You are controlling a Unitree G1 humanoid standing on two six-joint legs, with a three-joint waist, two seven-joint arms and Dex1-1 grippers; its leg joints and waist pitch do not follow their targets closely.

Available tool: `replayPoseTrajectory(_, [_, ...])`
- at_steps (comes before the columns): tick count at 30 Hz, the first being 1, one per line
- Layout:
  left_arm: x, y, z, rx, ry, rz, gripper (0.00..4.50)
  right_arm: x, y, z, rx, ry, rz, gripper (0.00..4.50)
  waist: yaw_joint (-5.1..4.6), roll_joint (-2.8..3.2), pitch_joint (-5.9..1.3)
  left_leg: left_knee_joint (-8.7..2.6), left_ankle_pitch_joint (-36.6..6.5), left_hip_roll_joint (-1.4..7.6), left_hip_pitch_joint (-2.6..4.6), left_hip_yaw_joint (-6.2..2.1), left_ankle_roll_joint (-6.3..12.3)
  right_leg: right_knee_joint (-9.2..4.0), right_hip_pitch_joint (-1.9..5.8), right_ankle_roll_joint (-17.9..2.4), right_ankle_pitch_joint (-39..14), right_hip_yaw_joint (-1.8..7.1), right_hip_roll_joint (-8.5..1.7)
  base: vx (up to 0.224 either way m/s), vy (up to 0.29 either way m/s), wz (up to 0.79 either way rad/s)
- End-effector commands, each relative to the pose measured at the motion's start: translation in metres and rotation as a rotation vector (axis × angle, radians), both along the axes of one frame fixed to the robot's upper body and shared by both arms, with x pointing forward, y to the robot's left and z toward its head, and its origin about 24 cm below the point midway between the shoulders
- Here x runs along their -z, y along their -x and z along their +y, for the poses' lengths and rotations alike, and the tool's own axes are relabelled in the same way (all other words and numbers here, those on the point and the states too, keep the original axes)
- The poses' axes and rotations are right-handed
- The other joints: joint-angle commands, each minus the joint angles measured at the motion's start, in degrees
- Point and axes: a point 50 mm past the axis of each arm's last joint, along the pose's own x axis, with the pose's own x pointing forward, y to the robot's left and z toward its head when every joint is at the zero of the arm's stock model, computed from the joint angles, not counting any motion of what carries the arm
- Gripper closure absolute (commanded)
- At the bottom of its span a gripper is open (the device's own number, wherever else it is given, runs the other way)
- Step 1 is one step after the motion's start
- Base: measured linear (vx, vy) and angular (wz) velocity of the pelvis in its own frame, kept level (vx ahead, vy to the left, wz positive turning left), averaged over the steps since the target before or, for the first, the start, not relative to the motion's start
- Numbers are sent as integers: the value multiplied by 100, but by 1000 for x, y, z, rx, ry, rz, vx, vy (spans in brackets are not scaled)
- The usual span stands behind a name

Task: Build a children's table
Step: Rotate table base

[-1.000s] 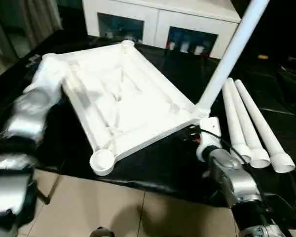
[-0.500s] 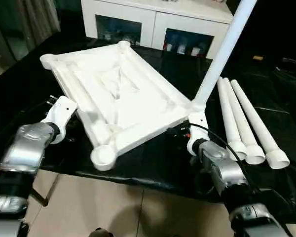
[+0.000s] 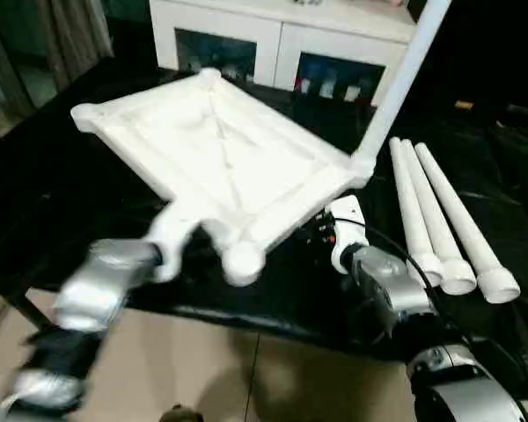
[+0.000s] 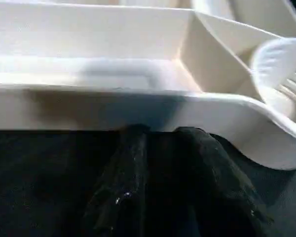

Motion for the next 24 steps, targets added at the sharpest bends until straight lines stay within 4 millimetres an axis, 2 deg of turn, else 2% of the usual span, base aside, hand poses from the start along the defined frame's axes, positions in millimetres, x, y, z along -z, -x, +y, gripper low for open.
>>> replayPoseTrajectory(1, [-1,-7,-22,33,18,-47,311,-15,-1,-2,-11,-6,-62,68,-13,96,-424,-420,-1403,93,139,-51,-238,-405,258,-947,-869,193,-209,0,0,0])
replayPoseTrajectory(2, [-1,-8,-25,32,24,-51,311,-17,0,-3,-6,-7,-68,68,4,83,-444,-407,-1316,98,148,-57,-213,-389,262,-920,-773,190,-221,0,0,0])
replayPoseTrajectory(4, [0,-11,-32,34,22,-71,311,-21,1,-9,15,-11,-83,68,-2,66,-452,-392,-1170,90,120,-53,-151,-379,277,-940,-625,181,-209,0,0,0])
replayPoseTrajectory(6, [-1,-15,-50,49,35,-128,311,-31,8,-23,58,-12,-116,68,-3,100,-447,-388,-1076,85,122,-56,-87,-386,284,-923,-442,190,-186,0,0,0])
replayPoseTrajectory(7, [-1,-15,-55,53,40,-144,311,-34,11,-27,69,-11,-124,68,12,98,-446,-384,-1058,85,126,-52,-67,-397,290,-900,-378,192,-181,0,0,0])
replayPoseTrajectory(8, [-4,-18,-68,55,86,-187,311,-39,17,-35,97,-11,-134,68,14,82,-463,-379,-1026,88,127,-58,-21,-382,301,-933,-253,186,-185,0,0,0])
replayPoseTrajectory(9, [-4,-18,-68,55,86,-187,311,-39,17,-35,97,-11,-134,68,35,84,-459,-382,-997,83,122,-60,0,-391,313,-925,-237,182,-180,0,0,0])
replayPoseTrajectory(10, [-6,-18,-76,57,115,-234,311,-42,20,-40,112,-7,-144,68,39,100,-469,-382,-987,95,121,-67,14,-381,310,-974,-207,177,-195,0,0,0])
replayPoseTrajectory(11, [-8,-20,-82,57,135,-270,311,-44,23,-43,123,-3,-151,68,40,89,-458,-387,-1048,96,118,-68,22,-411,309,-970,-281,171,-190,0,0,0])
replayPoseTrajectory(12, [-11,-16,-97,56,208,-323,311,-48,30,-53,193,16,-171,68,29,180,-450,-394,-1135,97,123,-76,-7,-435,305,-965,-302,180,-187,0,0,0])
replayPoseTrajectory(13, [-11,-14,-101,55,231,-329,311,-49,32,-56,222,22,-178,68,41,138,-456,-391,-1205,115,145,-68,-10,-446,301,-981,-294,176,-196,0,0,0])
replayPoseTrajectory(14, [-12,-13,-103,54,241,-330,311,-50,34,-58,236,25,-181,68,45,106,-479,-384,-1166,109,129,-78,8,-406,326,-1011,-243,169,-208,0,0,0])
replayPoseTrajectory(15, [-12,-10,-103,62,284,-306,292,-51,36,-59,260,18,-184,68,33,110,-460,-394,-1219,98,108,-74,20,-427,322,-985,-407,167,-213,0,0,0])
replayPoseTrajectory(16, [-13,-8,-101,63,318,-291,292,-52,39,-60,275,2,-186,68,24,160,-457,-395,-1270,95,117,-74,-2,-427,312,-988,-497,173,-221,0,0,0])
replayPoseTrajectory(17, [-15,-6,-97,58,355,-279,276,-54,42,-60,287,-24,-187,42,6,155,-443,-406,-1339,107,98,-77,-7,-446,322,-982,-577,177,-228,0,0,0])
replayPoseTrajectory(19, [-21,0,-82,-5,421,-294,272,-56,55,-60,312,-86,-191,36,-10,107,-450,-404,-1330,100,75,-81,56,-439,335,-964,-600,172,-222,0,0,0])
replayPoseTrajectory(20, [-25,3,-73,-47,421,-340,245,-57,61,-58,314,-118,-195,17,-20,130,-461,-399,-1317,117,81,-89,131,-436,330,-928,-658,174,-224,0,0,0])
replayPoseTrajectory(21, [-25,3,-73,-47,421,-340,245,-57,61,-58,314,-118,-195,17,-20,130,-461,-399,-1317,117,81,-89,131,-436,330,-928,-658,174,-224,0,0,0])
replayPoseTrajectory(22, [-32,12,-59,-112,441,-440,245,-58,69,-56,337,-136,-202,17,-38,134,-441,-409,-1347,115,86,-81,134,-467,289,-876,-780,173,-189,0,0,0])
replayPoseTrajectory(23, [-33,15,-50,-175,409,-484,231,-60,72,-53,337,-149,-217,1,-61,90,-419,-429,-1488,127,66,-84,110,-498,286,-795,-1046,173,-190,0,0,0])
replayPoseTrajectory(24, [-35,19,-40,-233,387,-525,226,-61,72,-54,363,-128,-235,0,-77,83,-408,-441,-1683,150,90,-86,51,-522,245,-696,-1364,171,-182,0,0,0])
